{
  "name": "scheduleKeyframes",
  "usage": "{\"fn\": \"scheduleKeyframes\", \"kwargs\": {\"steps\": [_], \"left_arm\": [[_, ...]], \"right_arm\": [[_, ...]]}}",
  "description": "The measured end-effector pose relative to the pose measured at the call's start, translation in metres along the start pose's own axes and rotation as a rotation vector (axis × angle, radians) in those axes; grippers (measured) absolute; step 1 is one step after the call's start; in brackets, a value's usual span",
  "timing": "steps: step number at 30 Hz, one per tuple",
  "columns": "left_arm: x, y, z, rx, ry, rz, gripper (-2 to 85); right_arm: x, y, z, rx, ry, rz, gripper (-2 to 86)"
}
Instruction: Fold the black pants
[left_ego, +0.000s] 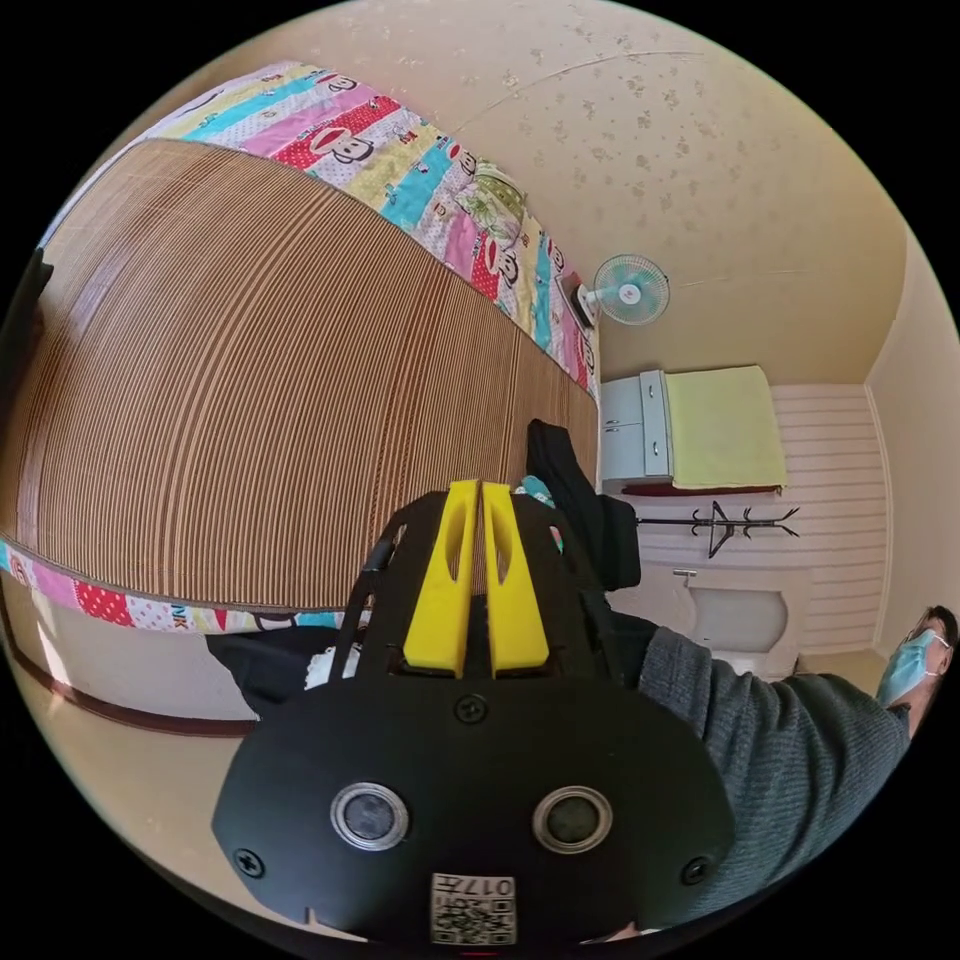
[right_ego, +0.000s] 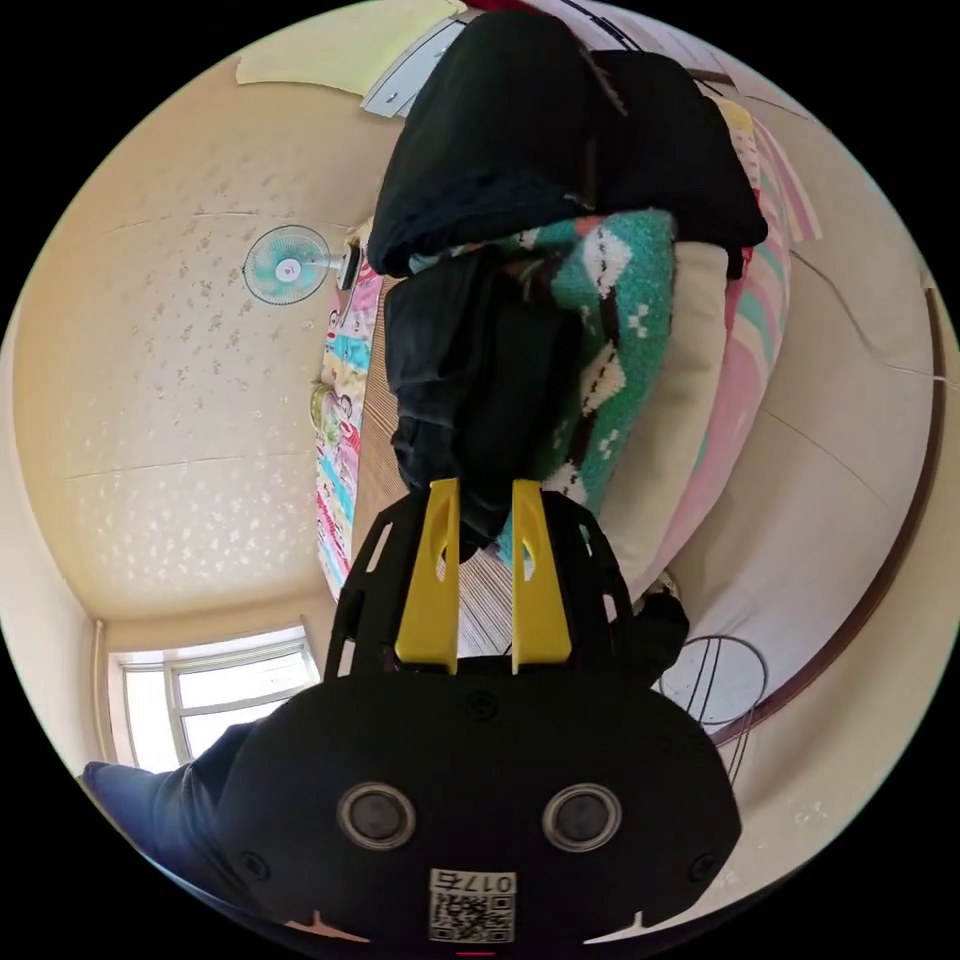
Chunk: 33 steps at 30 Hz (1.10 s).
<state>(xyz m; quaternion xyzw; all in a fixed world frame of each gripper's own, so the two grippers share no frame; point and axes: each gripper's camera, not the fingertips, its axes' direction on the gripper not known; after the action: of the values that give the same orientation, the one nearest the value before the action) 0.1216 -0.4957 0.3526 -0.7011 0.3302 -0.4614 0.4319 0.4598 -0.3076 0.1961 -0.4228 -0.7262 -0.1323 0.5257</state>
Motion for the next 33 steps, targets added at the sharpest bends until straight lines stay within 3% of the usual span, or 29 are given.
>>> {"fn": "scheduleKeyframes", "kwargs": {"steps": [5,8,12,14,18,26,29,33], "left_arm": [[0.059,-0.006,0.042,-0.014,0.045,0.144,-0.1],[0.095,0.000,0.063,-0.022,0.149,0.237,2.4],[0.145,0.011,0.100,-0.118,0.141,0.394,5.5],[0.197,0.028,0.124,-0.208,0.148,0.597,6.3],[0.282,0.066,0.153,-0.285,0.069,0.888,8.8],[0.411,0.167,0.158,-0.029,-0.165,1.305,15.3],[0.426,0.205,0.139,0.061,-0.063,1.359,7.2],[0.412,0.219,0.096,0.215,0.056,1.217,1.5]], "right_arm": [[-0.031,0.018,-0.029,0.160,-0.303,-0.118,3.2],[-0.070,0.005,-0.035,0.091,-0.549,-0.263,2.7],[-0.191,0.011,-0.032,-0.086,-0.477,-0.615,2.3],[-0.242,0.028,-0.030,-0.138,-0.437,-0.761,2.2],[-0.327,0.078,-0.035,-0.251,-0.554,-0.995,2.0],[-0.436,0.204,-0.060,-0.510,-0.894,-1.300,2.2],[-0.459,0.255,-0.061,-0.559,-0.866,-1.387,2.2],[-0.459,0.293,-0.092,-0.441,-0.886,-1.511,2.0]]}}
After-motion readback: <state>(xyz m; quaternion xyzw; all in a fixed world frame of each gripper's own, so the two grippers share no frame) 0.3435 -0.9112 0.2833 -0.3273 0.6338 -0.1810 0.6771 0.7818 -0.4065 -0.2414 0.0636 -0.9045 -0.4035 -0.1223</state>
